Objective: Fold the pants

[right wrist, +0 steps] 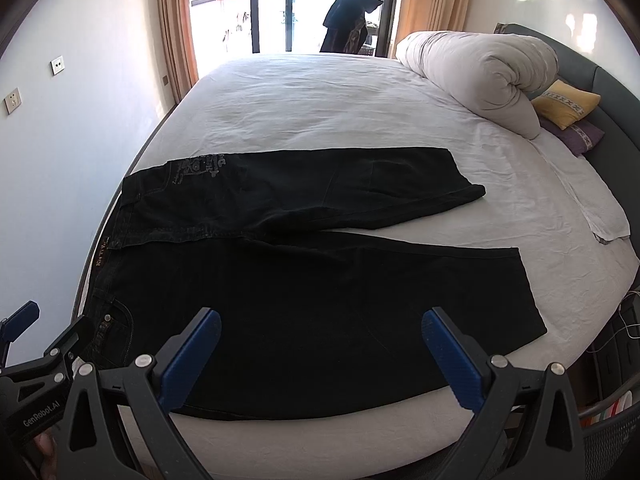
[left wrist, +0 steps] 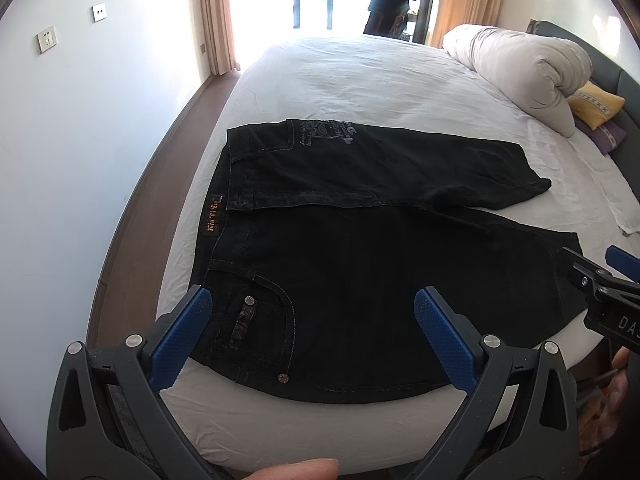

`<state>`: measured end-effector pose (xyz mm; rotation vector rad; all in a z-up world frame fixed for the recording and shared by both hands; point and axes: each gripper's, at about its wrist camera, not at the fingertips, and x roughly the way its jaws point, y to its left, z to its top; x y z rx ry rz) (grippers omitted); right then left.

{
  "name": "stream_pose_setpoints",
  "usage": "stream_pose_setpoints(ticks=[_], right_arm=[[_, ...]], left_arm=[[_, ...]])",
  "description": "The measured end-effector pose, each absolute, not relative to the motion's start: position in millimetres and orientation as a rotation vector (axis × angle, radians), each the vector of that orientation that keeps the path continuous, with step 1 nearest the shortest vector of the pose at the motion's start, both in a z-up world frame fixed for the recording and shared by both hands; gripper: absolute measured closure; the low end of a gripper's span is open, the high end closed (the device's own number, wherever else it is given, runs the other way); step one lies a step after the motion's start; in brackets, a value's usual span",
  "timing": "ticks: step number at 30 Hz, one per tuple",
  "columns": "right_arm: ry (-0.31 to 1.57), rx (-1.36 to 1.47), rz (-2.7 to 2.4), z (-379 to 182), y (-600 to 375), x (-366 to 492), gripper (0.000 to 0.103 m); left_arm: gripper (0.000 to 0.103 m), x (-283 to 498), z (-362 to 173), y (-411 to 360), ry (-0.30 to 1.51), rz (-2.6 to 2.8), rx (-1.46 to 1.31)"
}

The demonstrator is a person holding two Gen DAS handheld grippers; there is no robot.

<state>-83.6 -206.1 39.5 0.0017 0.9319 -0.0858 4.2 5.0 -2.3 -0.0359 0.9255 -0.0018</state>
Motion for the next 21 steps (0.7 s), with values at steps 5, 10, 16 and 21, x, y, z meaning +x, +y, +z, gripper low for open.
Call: stream_pose_setpoints(ticks=[5, 10, 16, 21], right_arm=[[0.951, 0.002, -0.074, 26.9, -208.1, -73.2, 0.000], [0.950, 0.010, -0.003, 24.8, -213.8, -54.6, 0.000], [0.927, 0.031, 0.192, 17.5, -225.4, -25.7, 0.000], [0.909, 0.027, 0.324, 11.4, -242.8, 9.1, 0.000]], left_arm=[[0.000, 15.7, -5.2, 10.1, 0.920, -0.012, -0.045], [0.000, 58.9, -18.5, 16.0, 0.929, -0.163, -0.021], [0.000, 143.2, -6.7, 26.7, 0.893, -0.232, 0.110], [0.000, 261.5, -14.0, 27.6, 0.982, -0.399, 0.297]])
